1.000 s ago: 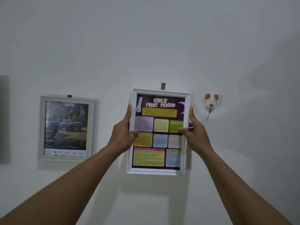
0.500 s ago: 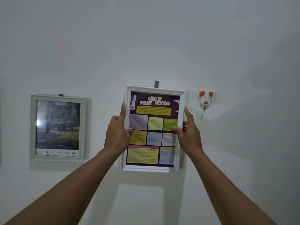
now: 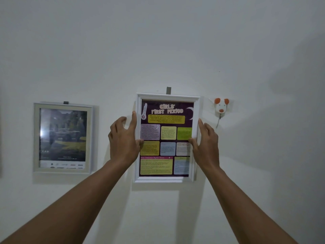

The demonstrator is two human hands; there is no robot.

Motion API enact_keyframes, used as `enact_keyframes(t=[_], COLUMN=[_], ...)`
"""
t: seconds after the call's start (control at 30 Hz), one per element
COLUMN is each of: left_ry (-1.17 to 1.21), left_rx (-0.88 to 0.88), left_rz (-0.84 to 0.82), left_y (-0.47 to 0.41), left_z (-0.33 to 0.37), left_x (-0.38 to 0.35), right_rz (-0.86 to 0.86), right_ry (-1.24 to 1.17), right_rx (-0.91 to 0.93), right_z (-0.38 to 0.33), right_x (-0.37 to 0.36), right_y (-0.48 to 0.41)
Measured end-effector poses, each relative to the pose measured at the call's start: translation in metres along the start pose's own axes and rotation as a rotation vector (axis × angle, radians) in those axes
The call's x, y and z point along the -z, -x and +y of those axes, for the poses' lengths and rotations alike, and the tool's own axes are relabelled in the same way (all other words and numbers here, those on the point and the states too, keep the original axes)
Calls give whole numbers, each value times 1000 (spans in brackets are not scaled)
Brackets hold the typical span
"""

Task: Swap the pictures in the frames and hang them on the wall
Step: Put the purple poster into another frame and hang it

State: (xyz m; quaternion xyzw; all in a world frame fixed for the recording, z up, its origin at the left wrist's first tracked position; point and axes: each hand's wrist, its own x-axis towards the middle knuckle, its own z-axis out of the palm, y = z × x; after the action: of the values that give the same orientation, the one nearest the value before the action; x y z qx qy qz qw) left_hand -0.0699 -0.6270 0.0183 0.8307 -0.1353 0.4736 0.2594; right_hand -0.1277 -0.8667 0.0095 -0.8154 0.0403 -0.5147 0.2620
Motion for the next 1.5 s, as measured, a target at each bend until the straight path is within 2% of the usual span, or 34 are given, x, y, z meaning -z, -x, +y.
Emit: enact_keyframes(t=[1.03, 1.2, 1.37, 1.5], left_ry=[98, 208, 323, 320], left_rx=[25, 9, -28, 56], left_rz=[-93, -65, -31, -194], left_y=[3, 21, 87, 162], left_z=[4, 7, -3, -24], left_x=[15, 30, 41, 34], right_rz=[-73, -64, -232, -464], right_ry=[-30, -49, -8, 99], right_rx=[-34, -68, -155, -282], right_z=[-5, -11, 5, 24], right_x=[11, 27, 38, 34], right_y=[6, 24, 70, 141])
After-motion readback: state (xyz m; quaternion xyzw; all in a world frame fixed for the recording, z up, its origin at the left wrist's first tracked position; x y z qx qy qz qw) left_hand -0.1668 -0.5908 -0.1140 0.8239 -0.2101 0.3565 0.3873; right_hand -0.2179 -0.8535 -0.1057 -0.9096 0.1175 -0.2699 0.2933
